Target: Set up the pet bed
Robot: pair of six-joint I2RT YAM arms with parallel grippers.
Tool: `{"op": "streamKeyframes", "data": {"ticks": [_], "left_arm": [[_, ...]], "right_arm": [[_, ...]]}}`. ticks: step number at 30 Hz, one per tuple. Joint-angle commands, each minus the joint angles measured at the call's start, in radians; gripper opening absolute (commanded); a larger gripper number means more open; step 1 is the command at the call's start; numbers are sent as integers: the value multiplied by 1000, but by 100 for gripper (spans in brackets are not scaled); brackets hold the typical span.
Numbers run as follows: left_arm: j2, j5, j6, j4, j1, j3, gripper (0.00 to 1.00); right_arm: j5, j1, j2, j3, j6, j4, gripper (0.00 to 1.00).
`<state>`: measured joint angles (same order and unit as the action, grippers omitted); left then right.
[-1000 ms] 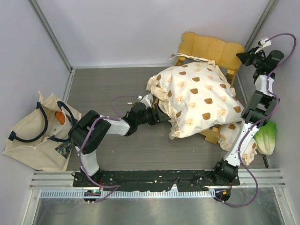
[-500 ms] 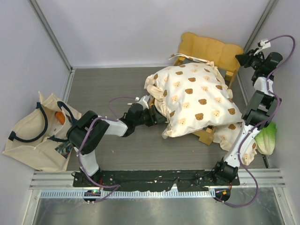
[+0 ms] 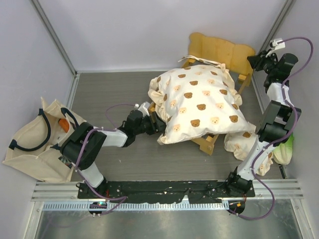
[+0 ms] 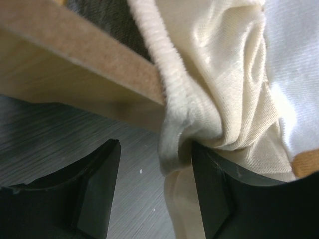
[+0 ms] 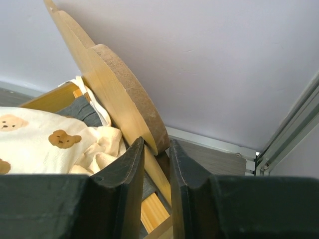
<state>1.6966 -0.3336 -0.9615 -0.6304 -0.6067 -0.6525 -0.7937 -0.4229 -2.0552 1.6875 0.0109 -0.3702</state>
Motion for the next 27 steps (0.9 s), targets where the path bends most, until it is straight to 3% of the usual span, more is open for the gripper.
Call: {"op": "streamKeyframes", "data": {"ticks": [1,9,13,19,27], "left_arm": [[-63,71,-3,-81,45,14,64],[-195,39,46,15,169,79,65],[-281,7,134,196,275,50,66],[-377,36,276,526,335,-47,66],[-446,31,300,662,401,-90,66]], "right_arm": [[-139,99,231,-64,-89,-92,1],[-75,176,424,-320,-86,-125,1],[5,216,539,-423,-61,-44,1],[109,291,740,-635,-46,17,1],[218,378,932,-933,-146,-30,1]]}}
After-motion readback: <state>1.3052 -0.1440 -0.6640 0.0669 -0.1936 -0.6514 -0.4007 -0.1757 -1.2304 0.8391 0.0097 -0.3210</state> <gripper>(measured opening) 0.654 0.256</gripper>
